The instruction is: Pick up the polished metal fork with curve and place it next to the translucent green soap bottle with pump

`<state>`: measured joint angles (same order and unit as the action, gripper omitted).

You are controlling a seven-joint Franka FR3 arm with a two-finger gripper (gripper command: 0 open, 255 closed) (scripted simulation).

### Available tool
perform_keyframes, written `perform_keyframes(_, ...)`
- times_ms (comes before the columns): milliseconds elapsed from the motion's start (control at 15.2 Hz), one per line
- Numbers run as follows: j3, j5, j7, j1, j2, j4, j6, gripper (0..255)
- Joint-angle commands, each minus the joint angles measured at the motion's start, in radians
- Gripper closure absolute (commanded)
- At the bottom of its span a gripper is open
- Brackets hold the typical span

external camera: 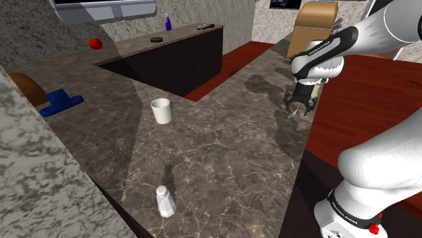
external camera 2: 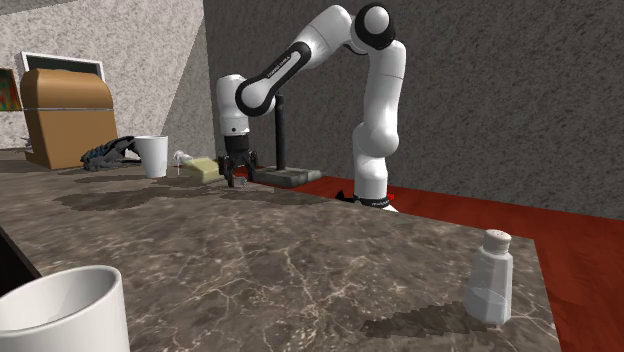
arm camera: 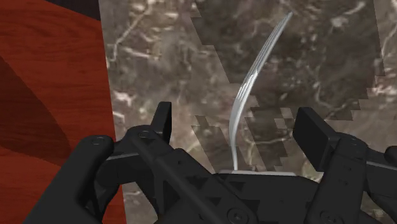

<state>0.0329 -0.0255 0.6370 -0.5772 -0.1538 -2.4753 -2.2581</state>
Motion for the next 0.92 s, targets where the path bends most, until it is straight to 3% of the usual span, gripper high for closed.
perform_keyframes(0,0.0,0.0,0.0,0.0,0.0,0.0,0.0,0)
perform_keyframes(66,0.0,0.0,0.0,0.0,0.0,0.0,0.0,0)
perform_keyframes(330,0.001,0.005,0.003,-0.002,-0.066,0.073,0.138,0)
perform_keyframes(858,0.001,0.005,0.003,-0.002,-0.066,0.073,0.138,0)
